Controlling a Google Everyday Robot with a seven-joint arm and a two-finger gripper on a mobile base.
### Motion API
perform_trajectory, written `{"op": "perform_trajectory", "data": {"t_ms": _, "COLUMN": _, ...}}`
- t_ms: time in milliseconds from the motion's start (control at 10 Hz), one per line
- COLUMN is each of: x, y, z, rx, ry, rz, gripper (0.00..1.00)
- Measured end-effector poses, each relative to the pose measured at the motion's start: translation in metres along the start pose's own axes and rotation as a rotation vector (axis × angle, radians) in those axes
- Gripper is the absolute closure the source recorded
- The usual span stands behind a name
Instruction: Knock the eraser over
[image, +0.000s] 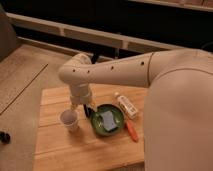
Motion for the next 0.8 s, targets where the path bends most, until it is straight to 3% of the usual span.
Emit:
{"op": "perform_trajectory", "data": {"t_ms": 500, "x": -0.0001, "y": 0.0000, "z": -0.0009, "rx": 0.000, "ry": -0.002, "rz": 0.000, "gripper": 0.35}}
{"op": "perform_trajectory", "data": {"t_ms": 600, "x": -0.0002, "y": 0.0000, "z": -0.0010, "rx": 0.000, "ry": -0.002, "rz": 0.000, "gripper": 0.38}}
{"op": "perform_trajectory", "data": {"t_ms": 800, "x": -0.0088, "y": -0.0032, "z": -0.0045, "rx": 0.018, "ry": -0.012, "rz": -0.021, "gripper": 0.57}}
